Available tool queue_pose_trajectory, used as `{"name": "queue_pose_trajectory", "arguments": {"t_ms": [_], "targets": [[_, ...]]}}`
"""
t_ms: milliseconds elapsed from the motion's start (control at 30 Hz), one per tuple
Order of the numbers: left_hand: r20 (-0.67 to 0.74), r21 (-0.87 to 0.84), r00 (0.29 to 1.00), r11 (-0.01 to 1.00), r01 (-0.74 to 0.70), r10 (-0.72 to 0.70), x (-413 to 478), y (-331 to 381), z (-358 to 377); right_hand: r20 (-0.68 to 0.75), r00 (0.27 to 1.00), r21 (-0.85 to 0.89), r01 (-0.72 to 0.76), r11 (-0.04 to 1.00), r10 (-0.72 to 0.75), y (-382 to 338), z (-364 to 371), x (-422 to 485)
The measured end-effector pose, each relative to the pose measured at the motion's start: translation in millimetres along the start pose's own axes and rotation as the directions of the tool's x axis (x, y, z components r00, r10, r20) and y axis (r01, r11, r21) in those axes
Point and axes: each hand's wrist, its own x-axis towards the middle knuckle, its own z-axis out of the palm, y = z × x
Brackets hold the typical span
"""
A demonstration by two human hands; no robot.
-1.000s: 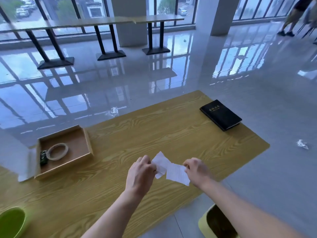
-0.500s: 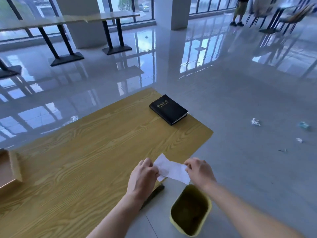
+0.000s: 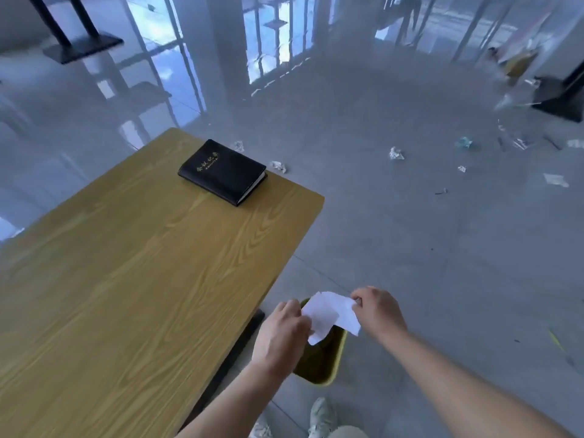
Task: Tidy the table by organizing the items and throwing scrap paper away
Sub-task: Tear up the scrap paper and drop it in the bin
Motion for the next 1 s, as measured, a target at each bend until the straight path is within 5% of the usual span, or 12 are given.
{"name": "queue_pose_trajectory", "arguments": {"t_ms": [233,533,733,1000], "targets": [[0.269,0.101,0.96,0.993,0.058,-0.083,-3,-20,95,0.125,0.985,0.051,-0.124,0.991,0.117,62,89,47],[0.33,0.103,0.885,0.944,0.313,-0.329,19,-67,218,0.22,0.966,0.078,-0.159,0.984,0.138,106,217,100],[0.405,0.172,0.852,0.942,0.287,-0.333,25,-100,290,0.273,0.946,0.008,-0.182,0.983,0.173,130,287,131],[0.5,0.258,0.817,0.95,0.177,-0.288,39,-124,361,0.287,0.956,-0.177,0.121,0.977,-0.066,125,333,175]]}}
